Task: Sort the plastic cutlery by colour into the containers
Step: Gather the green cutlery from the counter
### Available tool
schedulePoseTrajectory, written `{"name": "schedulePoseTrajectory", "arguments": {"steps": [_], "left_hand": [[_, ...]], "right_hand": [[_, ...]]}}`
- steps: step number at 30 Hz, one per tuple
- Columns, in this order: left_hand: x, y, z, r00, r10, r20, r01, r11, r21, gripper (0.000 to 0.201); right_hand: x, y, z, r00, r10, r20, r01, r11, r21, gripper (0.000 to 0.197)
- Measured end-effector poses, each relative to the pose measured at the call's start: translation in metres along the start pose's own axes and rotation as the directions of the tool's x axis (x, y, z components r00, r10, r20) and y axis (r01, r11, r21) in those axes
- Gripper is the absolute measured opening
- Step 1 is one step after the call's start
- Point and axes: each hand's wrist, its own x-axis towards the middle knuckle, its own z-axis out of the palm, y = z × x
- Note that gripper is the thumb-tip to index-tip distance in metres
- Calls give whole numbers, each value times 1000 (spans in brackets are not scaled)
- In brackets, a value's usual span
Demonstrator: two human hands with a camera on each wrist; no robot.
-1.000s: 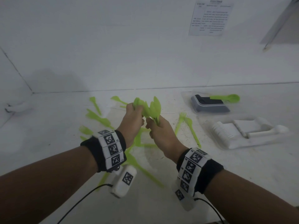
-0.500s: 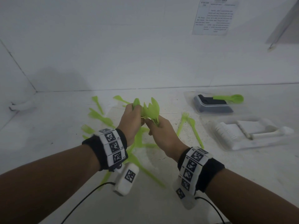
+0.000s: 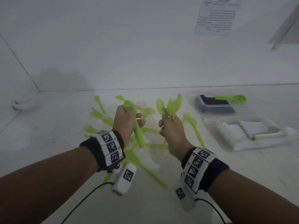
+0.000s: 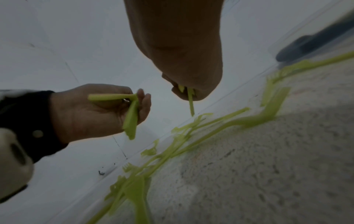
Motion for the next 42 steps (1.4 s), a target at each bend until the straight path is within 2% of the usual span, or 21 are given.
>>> {"name": "schedulePoseTrajectory", "arguments": {"steps": [3, 5, 7, 10, 12, 15, 19, 22, 24, 26, 28, 31, 35, 37, 42], "left_hand": [[2, -1, -1, 999, 49, -5, -48, 992, 116, 17], [2, -2, 1, 997, 78, 8, -78, 984, 162, 23], [0, -3, 3, 996, 89, 18, -91, 980, 175, 30], [-7, 0, 7, 997, 28, 73, -36, 993, 112, 39], [-13, 2, 9, 990, -16, 137, 11, 999, 35, 37], [-19, 3, 9, 982, -40, 187, 31, 998, 49, 24], [-16, 3, 2, 994, -22, 105, 17, 999, 50, 18], [-16, 3, -2, 992, -54, 113, 53, 998, 16, 18], [-15, 3, -5, 994, -45, 96, 45, 999, 7, 18], [-12, 3, -8, 997, -34, 64, 34, 999, 1, 19], [-10, 4, -11, 998, -25, 51, 25, 1000, 9, 20], [-8, 5, -13, 997, 41, 70, -47, 995, 88, 22], [-14, 5, -7, 976, 124, 177, -160, 966, 204, 27], [-20, 6, -2, 965, 108, 238, -156, 968, 194, 28], [-27, 9, 8, 942, 54, 332, -117, 978, 173, 27]], "right_hand": [[-3, -2, 5, 995, -15, 98, 14, 1000, 3, 21], [-7, -3, 13, 983, -53, 177, 55, 998, -10, 30], [-11, -3, 20, 969, -84, 234, 94, 995, -33, 33], [-17, -2, 28, 967, -89, 238, 106, 992, -62, 31], [-17, 0, 30, 971, -97, 218, 118, 989, -87, 27], [-17, 3, 32, 975, -77, 210, 98, 991, -95, 25], [-18, -2, 29, 937, -25, 349, 52, 996, -69, 29], [-17, -7, 27, 914, 15, 405, -3, 1000, -31, 29], [-14, -6, 27, 932, 14, 362, -15, 1000, -2, 29], [-7, -3, 26, 972, 10, 233, -17, 999, 30, 26], [0, 0, 23, 991, 16, 136, -20, 999, 31, 22], [1, 2, 19, 984, 18, 178, -19, 1000, 5, 17], [-1, -1, 26, 976, -67, 208, 84, 994, -73, 20], [2, -1, 32, 977, -93, 193, 104, 994, -45, 19], [7, 3, 36, 993, -64, 96, 62, 998, 30, 17]]}}
